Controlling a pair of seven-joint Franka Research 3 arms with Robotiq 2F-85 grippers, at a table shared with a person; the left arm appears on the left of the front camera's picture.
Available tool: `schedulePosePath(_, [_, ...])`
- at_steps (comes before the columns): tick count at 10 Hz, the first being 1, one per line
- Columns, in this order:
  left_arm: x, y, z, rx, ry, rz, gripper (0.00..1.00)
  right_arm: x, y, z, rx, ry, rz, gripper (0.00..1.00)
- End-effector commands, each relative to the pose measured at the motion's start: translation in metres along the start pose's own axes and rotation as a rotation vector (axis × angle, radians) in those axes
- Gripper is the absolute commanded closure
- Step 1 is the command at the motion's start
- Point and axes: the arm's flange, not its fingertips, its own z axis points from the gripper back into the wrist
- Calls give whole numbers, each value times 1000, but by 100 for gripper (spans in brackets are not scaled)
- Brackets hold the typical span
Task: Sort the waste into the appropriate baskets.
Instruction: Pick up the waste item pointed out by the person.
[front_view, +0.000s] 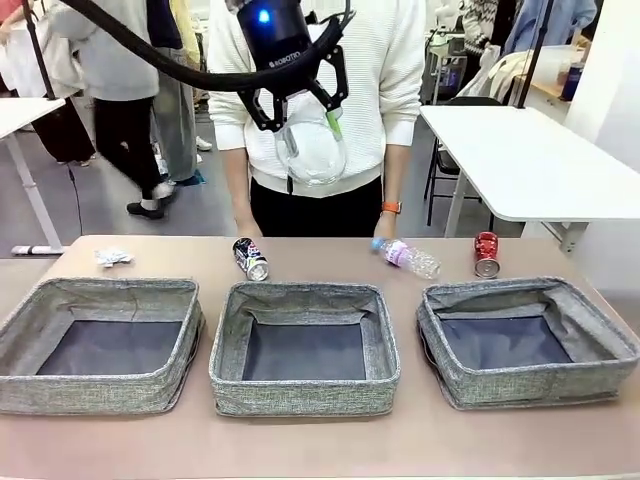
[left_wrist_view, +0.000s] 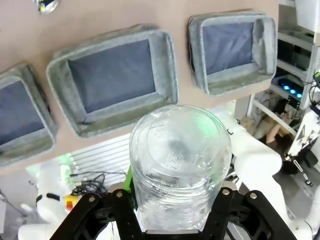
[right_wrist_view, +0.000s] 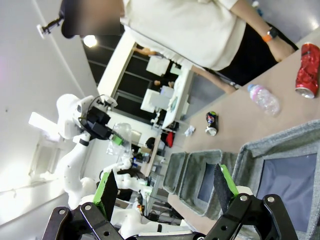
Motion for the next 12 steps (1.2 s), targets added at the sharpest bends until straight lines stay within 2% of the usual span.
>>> schedulePosePath(1, [1,-5,11,38,8,41,38,3,1,-2,18,-14,27,0])
schedulePosePath(3, [0,-6,16,56,43,56,38,3,1,-2,18,-14,27,0])
schedulePosePath(6, [-6,-23,36,154,52,66,38,3,1,-2,18,-14,27,0])
schedulePosePath(10, [-8,-45,47,240,-25,27,38,3,1,-2,18,-14,27,0])
schedulePosePath(11, [-5,-44,51,234,-31,0,38,3,1,-2,18,-14,27,0])
schedulePosePath(12, [-3,-46,56,183,-78,-66,38,3,1,-2,18,-14,27,0])
